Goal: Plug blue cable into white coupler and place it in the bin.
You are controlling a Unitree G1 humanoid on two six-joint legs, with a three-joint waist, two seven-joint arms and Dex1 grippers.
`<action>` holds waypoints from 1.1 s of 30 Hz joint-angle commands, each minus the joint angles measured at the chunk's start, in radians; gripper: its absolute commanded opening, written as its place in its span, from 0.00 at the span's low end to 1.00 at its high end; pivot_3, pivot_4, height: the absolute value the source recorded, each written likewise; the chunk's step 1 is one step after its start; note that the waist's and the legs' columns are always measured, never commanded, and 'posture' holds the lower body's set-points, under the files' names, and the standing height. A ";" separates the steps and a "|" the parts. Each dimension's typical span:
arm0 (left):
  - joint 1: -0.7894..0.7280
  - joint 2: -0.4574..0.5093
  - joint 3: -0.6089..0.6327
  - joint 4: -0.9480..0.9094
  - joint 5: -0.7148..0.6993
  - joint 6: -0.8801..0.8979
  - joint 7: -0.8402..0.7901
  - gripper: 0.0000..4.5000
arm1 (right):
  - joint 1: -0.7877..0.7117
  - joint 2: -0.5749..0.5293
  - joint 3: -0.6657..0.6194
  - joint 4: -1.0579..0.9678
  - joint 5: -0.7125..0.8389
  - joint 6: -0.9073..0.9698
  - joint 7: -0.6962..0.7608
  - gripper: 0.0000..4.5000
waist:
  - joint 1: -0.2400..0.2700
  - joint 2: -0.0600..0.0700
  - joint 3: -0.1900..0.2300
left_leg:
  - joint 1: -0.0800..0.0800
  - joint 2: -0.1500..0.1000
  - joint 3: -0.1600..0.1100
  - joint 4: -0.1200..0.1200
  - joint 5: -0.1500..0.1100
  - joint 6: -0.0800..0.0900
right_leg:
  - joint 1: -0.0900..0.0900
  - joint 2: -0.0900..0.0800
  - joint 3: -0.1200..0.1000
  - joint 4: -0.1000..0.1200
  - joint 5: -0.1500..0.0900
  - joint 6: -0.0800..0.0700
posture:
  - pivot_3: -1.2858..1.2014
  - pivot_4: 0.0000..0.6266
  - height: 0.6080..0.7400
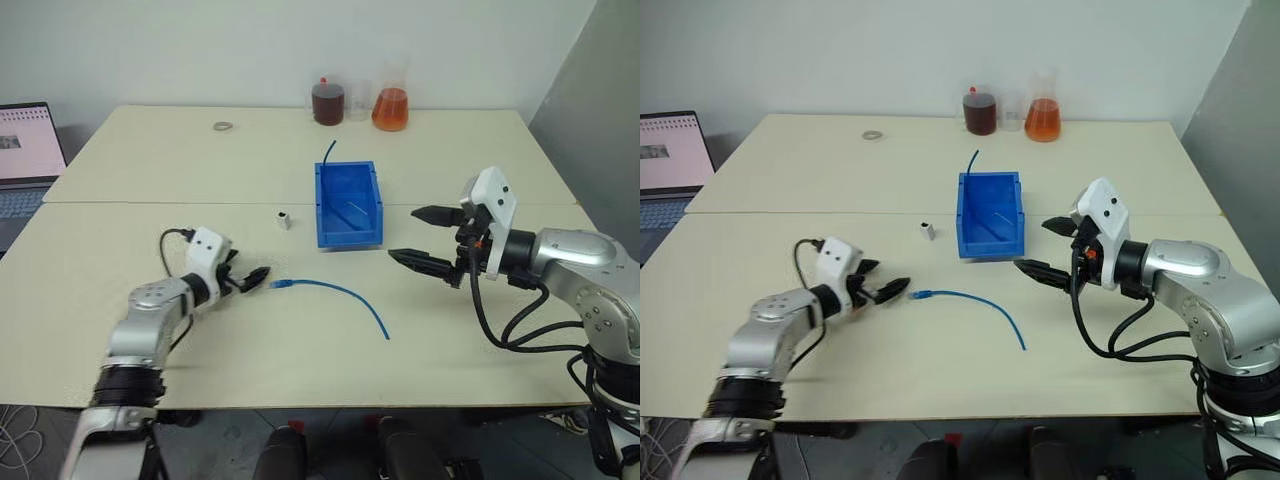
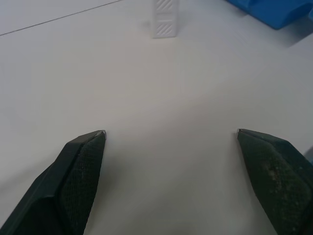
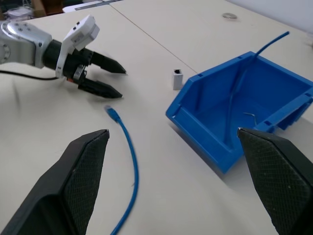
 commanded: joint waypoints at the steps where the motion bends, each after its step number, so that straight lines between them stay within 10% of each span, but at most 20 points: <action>1: 0.022 0.110 -0.002 -0.125 -0.138 0.073 -0.284 1.00 | -0.002 -0.007 -0.016 -0.030 0.029 -0.004 -0.014 0.99 | 0.000 0.000 0.000 | 0.000 0.000 0.000 0.000 0.000 0.000 | 0.000 0.000 0.000 0.000 0.000 0.001 | 0.52 0.24 1.00; 25: -0.340 -0.027 -0.319 0.647 0.227 -0.680 -0.637 1.00 | 0.009 -0.039 0.001 -0.016 0.044 -0.005 -0.047 0.99 | 0.017 0.001 0.000 | -0.001 -0.001 0.002 0.000 0.000 0.001 | 0.000 0.000 0.001 -0.003 0.000 0.000 | 0.52 0.24 1.00; 33: -0.377 0.018 -0.309 0.735 0.244 -0.688 -0.705 0.68 | 0.050 -0.044 -0.019 -0.054 0.068 0.007 -0.079 1.00 | 0.012 0.001 0.000 | 0.000 -0.001 0.001 0.000 0.000 0.001 | 0.000 0.000 0.001 -0.002 0.000 0.000 | 0.52 0.24 1.00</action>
